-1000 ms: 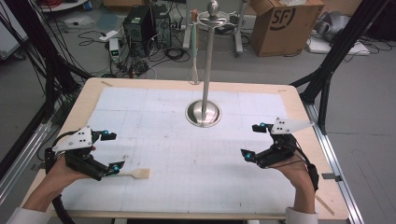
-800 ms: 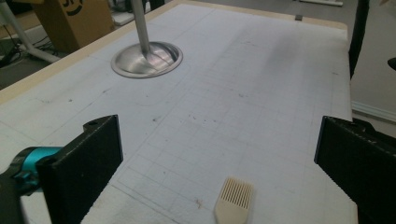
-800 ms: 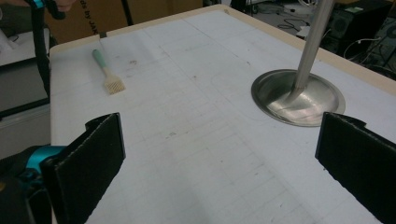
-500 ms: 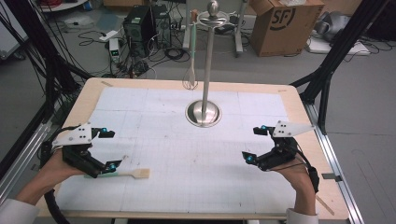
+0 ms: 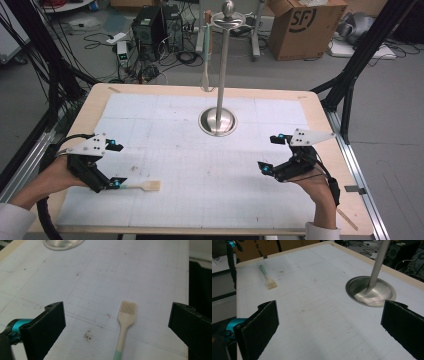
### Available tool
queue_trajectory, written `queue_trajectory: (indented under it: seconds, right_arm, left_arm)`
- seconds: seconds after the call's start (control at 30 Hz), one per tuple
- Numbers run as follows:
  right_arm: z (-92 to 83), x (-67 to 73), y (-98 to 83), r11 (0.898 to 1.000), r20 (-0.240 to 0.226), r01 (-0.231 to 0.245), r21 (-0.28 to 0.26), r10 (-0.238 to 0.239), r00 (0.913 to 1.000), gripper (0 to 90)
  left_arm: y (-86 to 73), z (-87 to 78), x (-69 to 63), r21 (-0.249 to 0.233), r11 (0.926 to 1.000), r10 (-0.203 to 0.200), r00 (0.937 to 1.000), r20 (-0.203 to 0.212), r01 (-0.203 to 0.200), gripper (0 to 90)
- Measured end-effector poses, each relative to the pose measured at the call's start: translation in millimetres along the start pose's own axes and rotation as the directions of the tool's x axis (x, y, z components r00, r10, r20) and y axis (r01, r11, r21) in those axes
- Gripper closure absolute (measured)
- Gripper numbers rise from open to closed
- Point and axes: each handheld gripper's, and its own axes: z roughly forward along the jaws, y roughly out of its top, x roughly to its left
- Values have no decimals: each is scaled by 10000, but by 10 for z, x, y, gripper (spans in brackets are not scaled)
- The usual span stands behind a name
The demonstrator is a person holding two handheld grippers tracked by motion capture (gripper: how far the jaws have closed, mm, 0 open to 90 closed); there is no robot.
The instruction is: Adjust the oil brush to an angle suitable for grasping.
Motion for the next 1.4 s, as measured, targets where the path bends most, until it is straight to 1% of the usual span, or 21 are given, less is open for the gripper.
queue_trajectory:
  seconds: [0.13, 0.23, 0.37, 0.43, 0.53, 0.63, 0.67, 0.7, 0.73, 0.77, 0.8, 0.87, 0.9, 0.93, 1.0, 1.03, 1.07, 1.2, 1.3, 1.33, 1.4]
  right_arm:
    - [28, 16, 25, 9998, -74, 184, -39, -184, 9998, 4]
    - [16, 27, 37, 9999, 38, 168, -27, -168, 9999, 4]
    - [-32, 42, 52, 9994, 15, 253, -218, -253, 9997, 4]
    - [-54, 46, 53, 9992, 46, 254, -301, -253, 9997, 4]
    - [-70, 47, 48, 9993, 66, 185, -313, -183, 9998, 4]
    - [-73, 33, 38, 9993, 72, 233, -308, -230, 9997, 4]
    - [-73, 31, 37, 9992, 97, 223, -323, -220, 9997, 4]
    - [-74, 29, 36, 9992, 78, 207, -328, -204, 9998, 4]
    - [-75, 30, 37, 9993, 103, 200, -322, -197, 9998, 4]
    - [-76, 34, 39, 9994, 119, 177, -295, -174, 9998, 4]
    - [-75, 31, 41, 9993, 156, 221, -317, -216, 9996, 4]
    - [-74, 38, 42, 9993, 117, 167, -320, -164, 9998, 4]
    - [-72, 33, 42, 9991, 153, 254, -328, -249, 9996, 4]
    - [-71, 35, 42, 9993, 140, 234, -303, -230, 9996, 4]
    - [-70, 35, 43, 9994, 146, 185, -297, -180, 9997, 4]
    - [-67, 32, 43, 9993, 135, 212, -316, -207, 9997, 4]
    - [-66, 32, 43, 9993, 130, 199, -318, -195, 9997, 4]
    - [-64, 32, 43, 9992, 95, 198, -335, -195, 9998, 4]
    - [-61, 32, 46, 9991, 91, 229, -345, -226, 9997, 4]
    - [-59, 32, 46, 9991, 64, 241, -351, -239, 9997, 4]
    - [-58, 36, 46, 9992, 51, 195, -335, -193, 9998, 4]
  left_arm:
    - [49, 43, -17, 973, 9936, 559, 9982, 217, -578, 37]
    - [85, 69, -15, 1427, 9866, 745, 9966, 346, -787, 41]
    - [88, 117, -1, 2171, 9694, 1000, 9919, 787, -1149, 42]
    - [72, 137, 9, 2362, 9639, 1031, 9903, 934, -1226, 42]
    - [22, 162, 27, 2898, 9458, 1168, 9863, 1165, -1462, 49]
    - [-23, 172, 36, 3238, 9331, 1175, 9837, 1361, -1563, 81]
    - [-41, 181, 36, 3255, 9345, 1037, 9849, 1384, -1441, 84]
    - [-53, 190, 42, 3348, 9313, 1019, 9851, 1385, -1434, 93]
    - [-59, 192, 63, 3598, 9197, 1111, 9831, 1456, -1573, 99]
    - [-77, 205, 67, 3705, 9164, 1043, 9840, 1444, -1515, 104]
    - [-95, 220, 71, 3887, 9088, 1028, 9844, 1430, -1514, 118]
    - [-131, 249, 87, 4323, 8852, 1105, 9803, 1637, -1720, 153]
    - [-155, 268, 82, 4427, 8795, 1107, 9798, 1666, -1747, 164]
    - [-173, 282, 81, 4599, 8697, 1108, 9789, 1720, -1793, 176]
    - [-194, 299, 68, 4689, 8594, 1312, 9742, 1835, -2041, 226]
    - [-202, 306, 66, 4709, 8579, 1255, 9727, 1954, -2053, 260]
    - [-208, 316, 67, 4811, 8493, 1282, 9690, 2114, -2173, 271]
    - [-239, 351, 88, 5095, 8332, 1176, 9692, 2166, -2150, 284]
    - [-271, 376, 94, 5139, 8350, 937, 9711, 2195, -1967, 319]
    - [-272, 379, 111, 5253, 8249, 995, 9684, 2288, -2089, 320]
    - [-293, 386, 127, 5307, 8240, 870, 9698, 2280, -1987, 361]
